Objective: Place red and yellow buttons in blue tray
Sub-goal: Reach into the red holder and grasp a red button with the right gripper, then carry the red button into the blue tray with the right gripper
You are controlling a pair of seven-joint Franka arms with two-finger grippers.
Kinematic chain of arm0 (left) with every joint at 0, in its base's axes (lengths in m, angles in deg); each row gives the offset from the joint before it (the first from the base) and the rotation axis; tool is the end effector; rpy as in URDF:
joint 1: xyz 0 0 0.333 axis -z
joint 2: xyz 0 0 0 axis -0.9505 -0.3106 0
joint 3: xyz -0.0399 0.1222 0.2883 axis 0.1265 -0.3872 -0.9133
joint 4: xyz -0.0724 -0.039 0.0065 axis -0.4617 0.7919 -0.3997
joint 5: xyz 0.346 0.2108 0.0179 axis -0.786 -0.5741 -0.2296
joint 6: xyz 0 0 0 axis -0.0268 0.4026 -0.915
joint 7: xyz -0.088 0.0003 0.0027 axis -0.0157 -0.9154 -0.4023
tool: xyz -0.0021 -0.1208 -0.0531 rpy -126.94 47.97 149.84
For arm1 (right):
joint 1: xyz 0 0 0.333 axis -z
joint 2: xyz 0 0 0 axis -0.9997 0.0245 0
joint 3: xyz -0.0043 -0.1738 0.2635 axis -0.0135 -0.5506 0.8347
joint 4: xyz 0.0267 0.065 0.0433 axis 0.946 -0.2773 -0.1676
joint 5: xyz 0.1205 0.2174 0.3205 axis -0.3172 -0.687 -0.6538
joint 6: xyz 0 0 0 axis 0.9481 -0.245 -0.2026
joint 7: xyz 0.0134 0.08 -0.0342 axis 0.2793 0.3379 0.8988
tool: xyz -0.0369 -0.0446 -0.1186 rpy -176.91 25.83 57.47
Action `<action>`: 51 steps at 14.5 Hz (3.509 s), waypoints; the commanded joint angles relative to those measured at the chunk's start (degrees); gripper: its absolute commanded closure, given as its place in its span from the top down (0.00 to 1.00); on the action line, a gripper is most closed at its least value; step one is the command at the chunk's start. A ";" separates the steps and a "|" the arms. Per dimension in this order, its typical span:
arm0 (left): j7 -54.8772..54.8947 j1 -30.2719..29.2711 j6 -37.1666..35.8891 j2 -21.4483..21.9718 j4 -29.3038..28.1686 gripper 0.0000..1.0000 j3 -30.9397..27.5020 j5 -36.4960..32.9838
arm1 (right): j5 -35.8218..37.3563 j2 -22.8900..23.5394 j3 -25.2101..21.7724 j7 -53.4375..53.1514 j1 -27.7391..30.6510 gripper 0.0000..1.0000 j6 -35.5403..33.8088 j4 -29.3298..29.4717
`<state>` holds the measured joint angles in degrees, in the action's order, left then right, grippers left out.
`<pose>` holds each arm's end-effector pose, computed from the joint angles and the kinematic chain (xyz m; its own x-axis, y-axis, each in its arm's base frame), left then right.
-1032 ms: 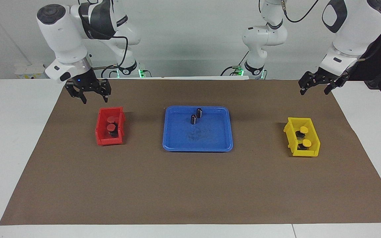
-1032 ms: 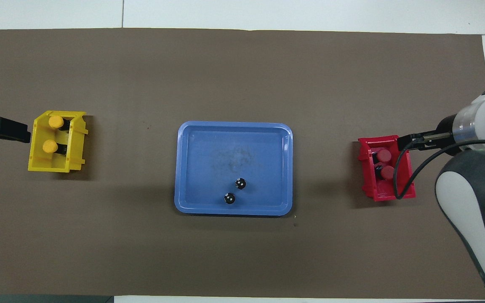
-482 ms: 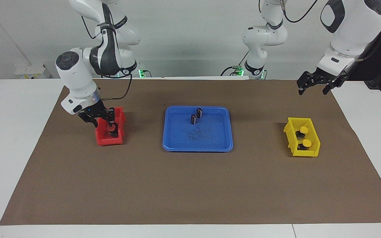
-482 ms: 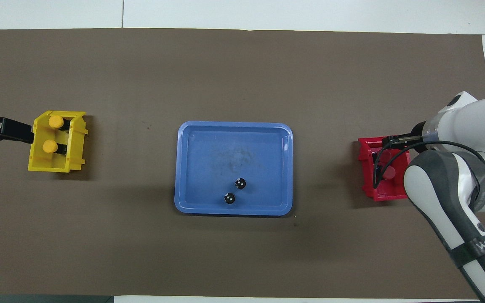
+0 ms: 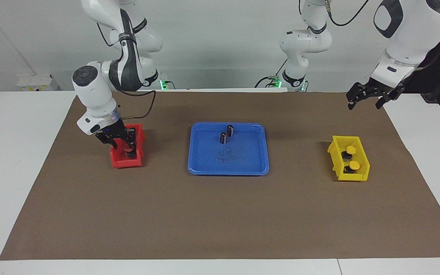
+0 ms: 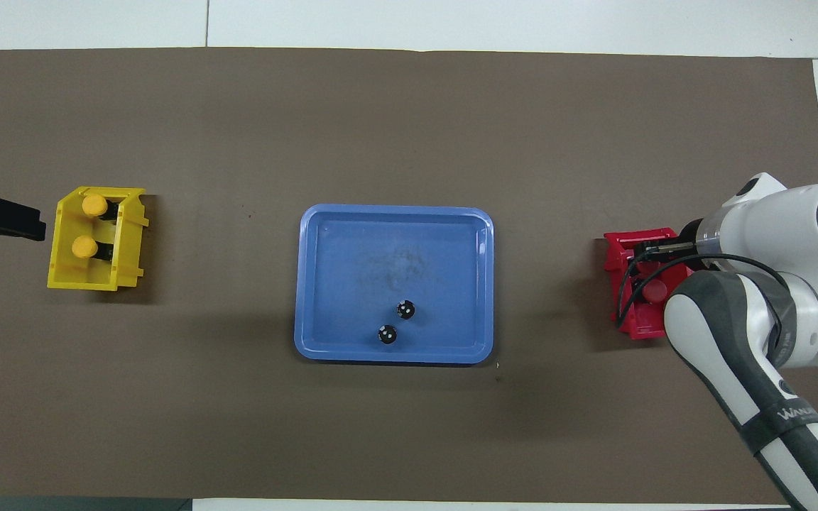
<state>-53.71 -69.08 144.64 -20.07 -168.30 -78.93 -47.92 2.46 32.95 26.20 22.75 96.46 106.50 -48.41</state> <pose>0.5496 -0.0219 0.5780 0.9956 -0.0933 -0.0025 -0.0933 -0.9950 -0.0363 0.5360 0.0060 0.3386 0.9983 0.0351 0.0466 0.0352 -0.9994 -0.0012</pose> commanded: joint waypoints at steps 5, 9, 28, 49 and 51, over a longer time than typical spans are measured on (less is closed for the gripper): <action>-0.08 -0.45 2.28 -1.94 2.44 1.00 0.14 4.65 | -1.40 -0.94 0.31 -0.17 0.22 0.61 3.59 -3.25; 0.71 -0.63 0.61 -1.33 1.57 1.00 0.14 4.47 | -1.40 -1.21 0.31 -0.17 0.13 0.60 5.00 -4.48; 0.71 -3.62 6.13 2.01 -6.67 1.00 -0.04 4.21 | 1.33 8.18 0.49 -16.09 -14.22 0.21 -30.85 34.16; 0.63 -5.02 35.32 -17.50 -10.91 0.57 -0.03 4.39 | 9.24 22.08 0.49 -47.89 -36.08 0.51 -4.23 27.16; 0.63 -5.02 37.68 -17.59 -12.48 0.57 0.14 4.39 | 9.32 22.08 0.49 -47.63 -35.55 0.78 -5.36 28.55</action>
<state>-53.70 -73.59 179.15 -37.73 -178.84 -79.11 -44.44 10.82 55.33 26.56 -24.09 60.28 100.97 -20.37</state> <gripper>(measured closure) 0.427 0.449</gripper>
